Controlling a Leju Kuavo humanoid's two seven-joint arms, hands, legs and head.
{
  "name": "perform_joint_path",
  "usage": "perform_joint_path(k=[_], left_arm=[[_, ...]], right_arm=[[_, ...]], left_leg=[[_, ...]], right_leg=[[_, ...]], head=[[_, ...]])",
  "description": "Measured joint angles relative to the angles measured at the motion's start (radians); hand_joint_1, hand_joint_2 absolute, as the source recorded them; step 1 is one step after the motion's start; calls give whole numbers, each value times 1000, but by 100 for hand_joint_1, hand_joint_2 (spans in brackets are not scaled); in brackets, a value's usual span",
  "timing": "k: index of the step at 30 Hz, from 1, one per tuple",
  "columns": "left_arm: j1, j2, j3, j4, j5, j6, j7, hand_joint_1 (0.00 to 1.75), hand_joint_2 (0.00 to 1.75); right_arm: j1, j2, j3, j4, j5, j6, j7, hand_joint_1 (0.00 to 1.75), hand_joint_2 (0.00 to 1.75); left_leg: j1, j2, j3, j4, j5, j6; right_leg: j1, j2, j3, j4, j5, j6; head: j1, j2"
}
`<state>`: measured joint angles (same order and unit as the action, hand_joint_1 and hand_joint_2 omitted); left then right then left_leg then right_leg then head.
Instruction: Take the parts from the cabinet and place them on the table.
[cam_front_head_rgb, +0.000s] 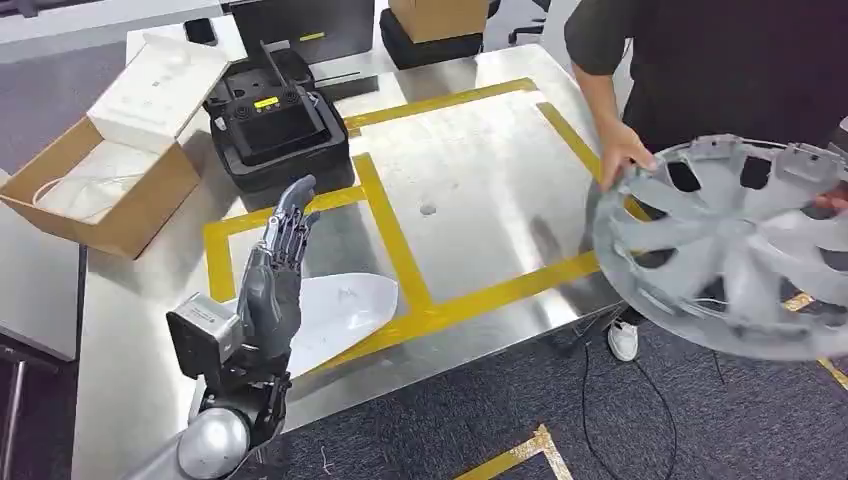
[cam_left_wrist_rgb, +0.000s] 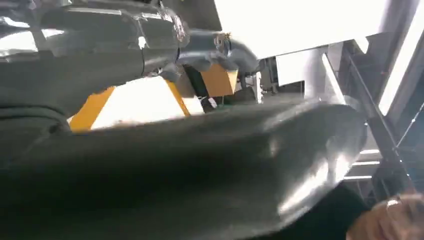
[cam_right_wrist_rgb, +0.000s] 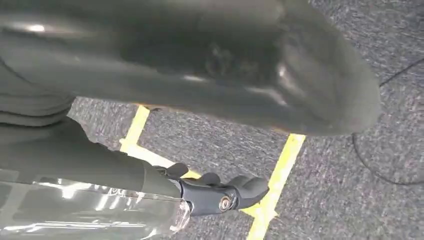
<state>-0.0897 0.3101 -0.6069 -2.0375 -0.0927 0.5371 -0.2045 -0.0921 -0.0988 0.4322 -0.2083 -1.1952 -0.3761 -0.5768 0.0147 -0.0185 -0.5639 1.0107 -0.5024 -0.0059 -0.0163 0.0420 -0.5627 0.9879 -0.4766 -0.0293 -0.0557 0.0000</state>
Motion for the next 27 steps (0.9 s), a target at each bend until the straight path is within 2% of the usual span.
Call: perform_joint_path(k=[3, 6, 8, 9, 10, 11, 12, 13, 15, 16, 17, 18, 19, 20, 21, 22, 25, 26, 27], left_arm=[[0, 0, 0, 0, 0, 0, 0, 0, 0], [0, 0, 0, 0, 0, 0, -3, 0, 0], [0, 0, 0, 0, 0, 0, -5, 0, 0], [0, 0, 0, 0, 0, 0, -5, 0, 0], [-1, 0, 0, 0, 0, 0, -6, 0, 0], [-1, 0, 0, -1, 0, 0, -6, 0, 0], [-1, -2, -1, -1, 0, 0, -7, 0, 0], [-1, -3, -1, -1, -1, 0, -9, 0, 0], [0, -3, -1, 0, -1, -1, -9, 0, 0], [0, -4, -1, 0, -1, -1, -9, 0, 0], [0, -4, -1, 0, -1, -1, -9, 0, 0], [1, -4, -1, 1, -1, -1, -9, 0, 0], [1, -5, -1, 1, -1, -1, -9, 0, 0], [1, -5, -1, 1, -1, -1, -9, 0, 0], [1, -5, -1, 1, -1, -1, -9, 0, 0], [0, -5, -1, 0, -1, -1, -9, 0, 0], [0, -5, -1, 0, -1, -1, -10, 0, 0], [0, -6, -2, 0, -1, -2, -10, 0, 0], [-1, -6, -1, 0, -1, -2, -10, 0, 0]], right_arm=[[1, -1, 0, 0, 0, 0, 0, 0, 0], [1, -1, 0, 0, -9, 0, 0, 0, 0], [1, -1, 0, 0, -13, 4, -1, 0, 0], [1, 0, -1, 0, -21, 10, -2, 0, 0], [2, -1, -1, 0, -24, 17, -4, 0, 0], [1, -2, -2, 0, -32, 24, -7, 0, 0], [2, -2, -2, 0, -37, 29, -8, 0, 0], [1, -3, -5, 0, -41, 34, -9, 0, 0], [1, -4, -14, 0, -43, 36, -9, 0, 0], [3, -3, -18, 0, -43, 37, -9, 0, 0], [5, -3, -18, 0, -43, 37, -9, 0, 0], [7, -4, -19, 0, -44, 37, -9, 0, 0], [6, -5, -21, 0, -44, 37, -9, 0, 0], [5, -6, -23, 0, -43, 37, -9, 0, 0], [4, -7, -25, 0, -43, 38, -9, 0, 0], [0, -6, -25, 0, -44, 38, -9, 0, 0], [0, -6, -26, 0, -49, 38, -9, 0, 0], [-1, -6, -26, 0, -51, 38, -9, 0, 0], [0, -6, -26, 0, -51, 38, -9, 0, 0]], left_leg=[[-4, 1, 0, 0, -1, 9], [-7, 1, 0, 1, -3, 13], [-9, 2, 0, 3, -5, 16], [-14, 1, 0, 9, -8, 30], [-15, 3, 2, 3, -5, 35], [-5, 8, 13, -19, 5, 43], [-5, 15, 24, -29, 8, 46], [-5, 21, 29, -34, 9, 48], [-7, 32, 30, -33, 5, 48], [-8, 36, 30, -33, 4, 47], [-8, 39, 32, -33, 2, 44], [-8, 43, 36, -33, -2, 41], [-7, 48, 43, -33, -6, 35], [-7, 53, 51, -33, -12, 29], [-9, 59, 58, -33, -18, 23], [-17, 64, 59, -28, -24, 15], [-12, 88, 65, -32, -30, 0], [-11, 97, 70, -32, -35, -8], [-6, 70, 70, -19, -51, -14]], right_leg=[[-2, 0, 3, -5, 1, 2], [-5, 0, 4, -10, 3, 18], [-8, 0, 8, -16, 3, 49], [-14, 1, 12, -32, 8, 78], [-14, 5, 13, -37, 11, 89], [-12, 8, 15, -37, 6, 94], [-10, -10, 12, -19, -7, 91], [-10, -24, -18, 44, -43, 88], [-11, -31, -107, 214, -115, 88], [-11, -32, -147, 282, -133, 88], [-11, -33, -158, 295, -125, 88], [-11, -37, -146, 263, -91, 86], [-12, -42, -109, 184, -39, 83], [-11, -56, -59, 83, 13, 79], [-10, -85, -20, 1, 36, 76], [0, -93, -11, -9, 20, 70], [6, -63, -21, 0, 17, 49], [2, -53, -19, -5, 19, 41], [-1, -46, -13, -12, 22, 34]], head=[[0, 0], [0, 0], [0, 0], [-2, 0], [-3, 0], [-2, 0], [-2, 0], [0, 0], [0, 0], [0, 0], [0, 0], [0, 0], [0, 0], [0, 0], [1, 0], [3, 0], [-1, 0], [-1, 0], [-3, 0]])
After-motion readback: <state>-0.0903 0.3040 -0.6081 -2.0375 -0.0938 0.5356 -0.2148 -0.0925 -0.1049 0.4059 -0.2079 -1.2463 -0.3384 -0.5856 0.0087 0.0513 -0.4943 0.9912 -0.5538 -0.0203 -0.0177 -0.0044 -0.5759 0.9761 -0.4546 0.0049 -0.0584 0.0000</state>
